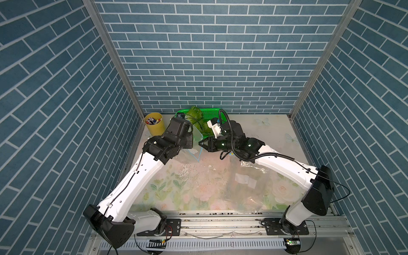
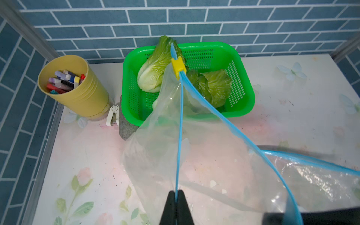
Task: Put the chinese cabbages into a zipper bag and zip it
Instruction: Open the zipper of the food storage bag at the center of the board.
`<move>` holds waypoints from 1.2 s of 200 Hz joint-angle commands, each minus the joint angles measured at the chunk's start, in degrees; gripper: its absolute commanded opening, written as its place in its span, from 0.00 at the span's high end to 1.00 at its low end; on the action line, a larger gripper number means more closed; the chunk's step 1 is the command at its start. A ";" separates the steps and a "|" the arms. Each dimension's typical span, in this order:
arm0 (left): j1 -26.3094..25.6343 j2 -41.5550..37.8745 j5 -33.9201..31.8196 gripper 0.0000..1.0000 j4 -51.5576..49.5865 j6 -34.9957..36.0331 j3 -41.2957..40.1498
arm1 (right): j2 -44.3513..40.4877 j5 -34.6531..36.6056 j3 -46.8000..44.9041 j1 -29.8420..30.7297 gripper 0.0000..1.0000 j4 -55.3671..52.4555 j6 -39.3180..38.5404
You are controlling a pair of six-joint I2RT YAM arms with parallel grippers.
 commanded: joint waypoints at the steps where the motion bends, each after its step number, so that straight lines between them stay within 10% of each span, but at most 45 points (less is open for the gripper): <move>1: 0.26 0.64 4.59 1.00 -2.11 5.13 0.22 | 2.09 -3.61 -0.50 0.18 0.82 0.64 3.09; 72: -0.34 3.32 9.97 1.00 2.74 3.20 -4.00 | 1.02 -3.47 -0.24 -2.93 0.55 -9.24 -0.62; 190: -1.23 3.00 10.63 1.00 5.77 1.13 -8.40 | 8.89 -4.44 8.36 -7.17 0.65 -20.33 -9.03; 240: -1.19 2.44 0.97 1.00 -0.09 2.66 -2.95 | 10.46 -1.84 5.41 -7.18 0.81 -14.78 -8.47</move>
